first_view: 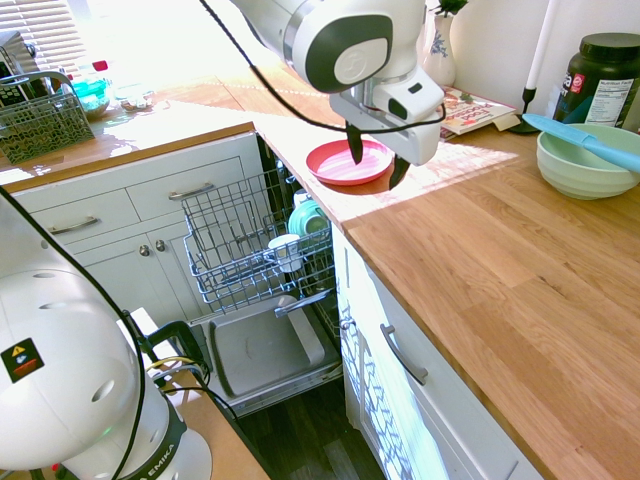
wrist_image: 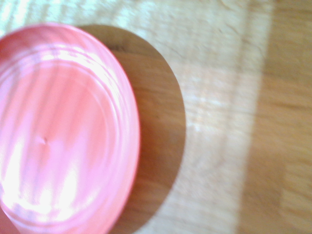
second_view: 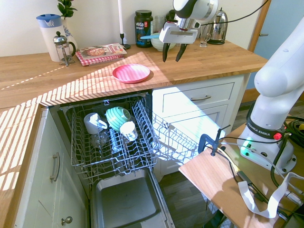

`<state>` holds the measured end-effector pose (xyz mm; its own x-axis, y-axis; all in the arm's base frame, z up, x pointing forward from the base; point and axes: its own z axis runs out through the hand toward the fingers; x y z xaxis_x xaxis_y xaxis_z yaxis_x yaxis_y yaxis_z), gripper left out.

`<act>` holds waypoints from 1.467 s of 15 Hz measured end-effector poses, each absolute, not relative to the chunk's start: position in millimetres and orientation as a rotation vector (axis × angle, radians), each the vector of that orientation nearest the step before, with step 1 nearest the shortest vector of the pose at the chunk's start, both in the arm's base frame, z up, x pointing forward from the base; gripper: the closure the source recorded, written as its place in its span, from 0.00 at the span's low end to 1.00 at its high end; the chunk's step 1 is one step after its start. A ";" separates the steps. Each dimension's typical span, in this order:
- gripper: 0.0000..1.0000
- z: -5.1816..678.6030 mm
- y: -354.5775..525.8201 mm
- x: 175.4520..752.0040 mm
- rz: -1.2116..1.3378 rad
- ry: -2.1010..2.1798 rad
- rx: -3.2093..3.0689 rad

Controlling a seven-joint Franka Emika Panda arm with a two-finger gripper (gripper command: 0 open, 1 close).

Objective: Put the plate in the dishwasher

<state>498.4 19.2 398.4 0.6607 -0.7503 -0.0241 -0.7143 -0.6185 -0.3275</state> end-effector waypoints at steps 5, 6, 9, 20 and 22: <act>0.00 374.9 38.7 569.3 -0.094 1.051 -2.555; 0.00 369.6 46.7 577.8 -0.077 1.030 -2.562; 0.00 358.5 65.8 594.9 -0.022 0.963 -2.574; 1.00 332.7 90.4 612.3 0.151 0.835 -2.636; 1.00 330.8 91.2 614.4 0.162 0.828 -2.642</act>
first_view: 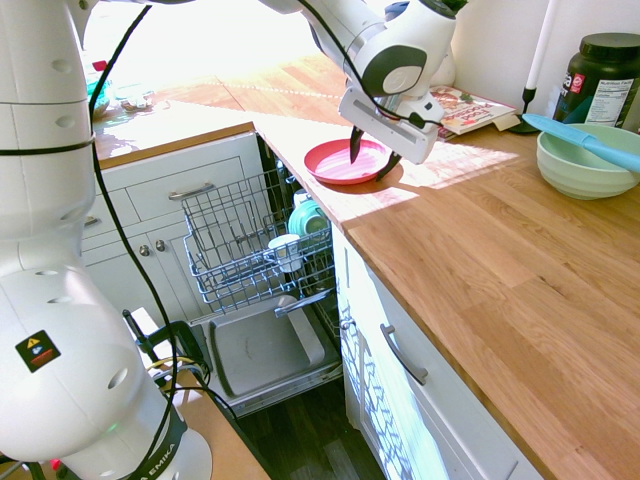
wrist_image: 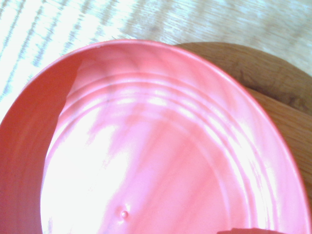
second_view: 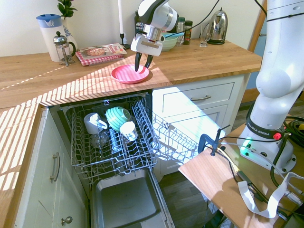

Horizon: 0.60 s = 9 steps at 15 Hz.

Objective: Put the plate in the dishwasher

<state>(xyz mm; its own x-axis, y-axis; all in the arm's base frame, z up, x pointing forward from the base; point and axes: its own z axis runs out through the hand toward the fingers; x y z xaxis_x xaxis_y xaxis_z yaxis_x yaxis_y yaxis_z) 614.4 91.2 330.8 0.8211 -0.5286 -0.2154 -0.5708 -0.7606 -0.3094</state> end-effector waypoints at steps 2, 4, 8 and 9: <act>1.00 329.0 90.3 615.3 0.166 0.825 -2.646; 1.00 327.3 89.8 615.7 0.167 0.820 -2.649; 1.00 323.8 90.3 618.6 0.169 0.814 -2.650; 1.00 322.8 90.7 618.8 0.170 0.813 -2.650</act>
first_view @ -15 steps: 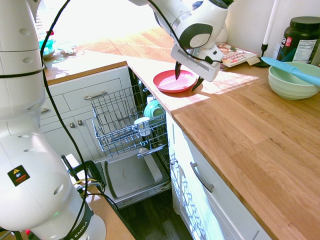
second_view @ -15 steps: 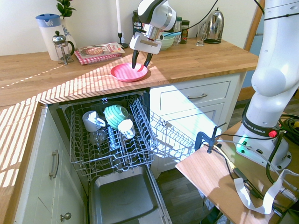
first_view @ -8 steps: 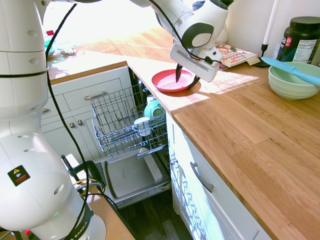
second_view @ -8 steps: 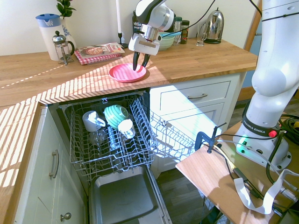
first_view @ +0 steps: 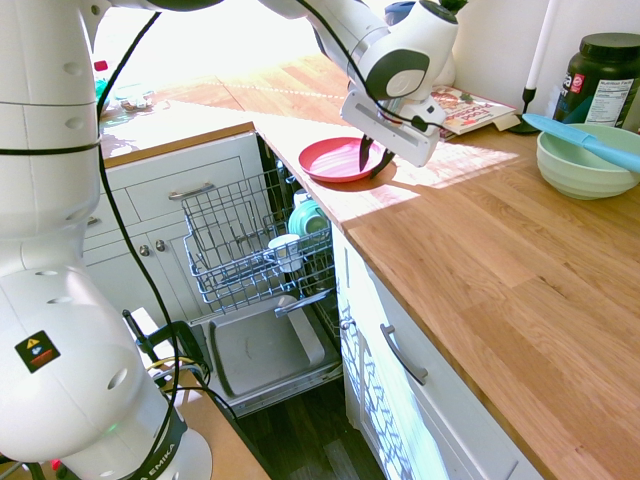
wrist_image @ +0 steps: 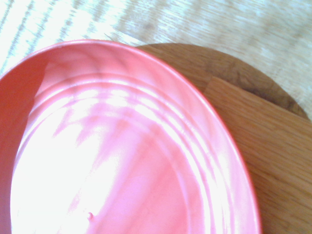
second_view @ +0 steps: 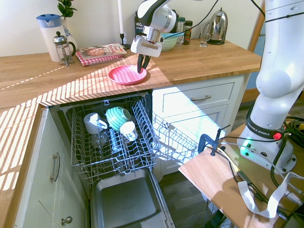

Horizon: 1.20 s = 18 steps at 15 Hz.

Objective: Put the plate in the dishwasher

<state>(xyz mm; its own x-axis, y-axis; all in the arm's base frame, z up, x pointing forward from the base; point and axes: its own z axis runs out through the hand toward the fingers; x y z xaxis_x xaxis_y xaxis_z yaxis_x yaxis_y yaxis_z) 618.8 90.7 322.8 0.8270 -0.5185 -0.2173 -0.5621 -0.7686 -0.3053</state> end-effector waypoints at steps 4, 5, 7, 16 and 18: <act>1.00 323.0 96.0 621.7 0.166 0.812 -2.636; 1.00 322.9 97.0 621.9 0.164 0.812 -2.633; 1.00 324.6 100.7 622.8 0.153 0.804 -2.634; 1.00 457.1 253.9 596.2 -0.295 0.568 -2.908; 1.00 475.1 302.2 565.1 -0.443 0.489 -3.017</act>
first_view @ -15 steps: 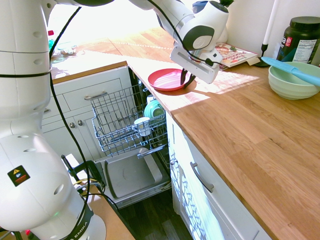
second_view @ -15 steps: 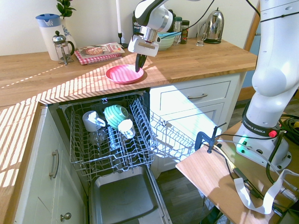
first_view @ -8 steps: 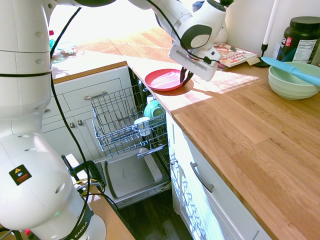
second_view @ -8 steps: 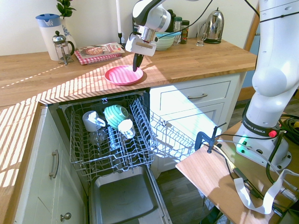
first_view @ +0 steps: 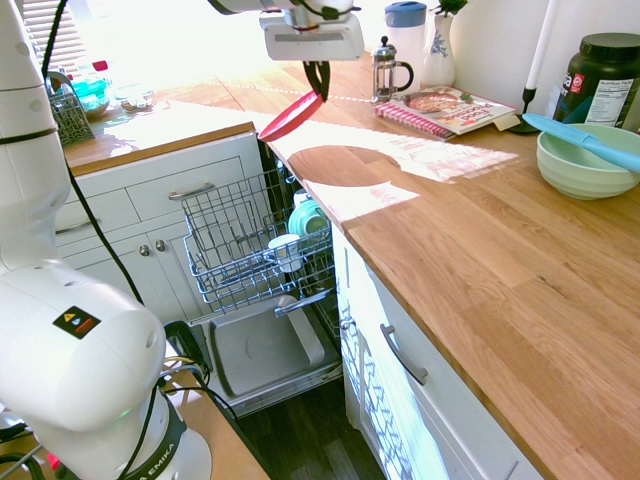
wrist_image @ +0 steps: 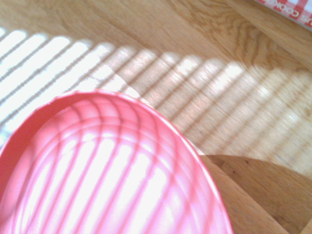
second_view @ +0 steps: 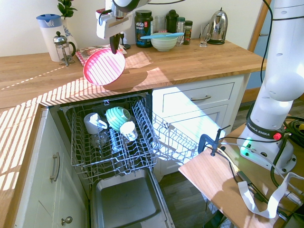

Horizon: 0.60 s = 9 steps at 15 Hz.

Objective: Put the plate in the dishwasher

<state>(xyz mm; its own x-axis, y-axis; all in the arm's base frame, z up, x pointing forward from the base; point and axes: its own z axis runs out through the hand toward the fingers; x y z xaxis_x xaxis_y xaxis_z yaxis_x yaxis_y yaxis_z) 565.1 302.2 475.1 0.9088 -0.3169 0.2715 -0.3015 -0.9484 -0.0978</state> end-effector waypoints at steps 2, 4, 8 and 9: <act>1.00 472.3 354.4 530.0 -0.592 0.391 -3.110; 1.00 468.5 410.0 483.6 -0.752 0.267 -3.180; 1.00 403.4 483.3 427.1 -1.101 -0.035 -3.284; 1.00 363.9 497.1 424.6 -1.179 -0.125 -3.309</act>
<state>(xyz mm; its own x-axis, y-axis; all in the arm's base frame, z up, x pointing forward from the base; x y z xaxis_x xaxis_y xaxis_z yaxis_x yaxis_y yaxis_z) 424.6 497.1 363.9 0.7804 0.1872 0.5966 -0.0575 -0.9286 0.3666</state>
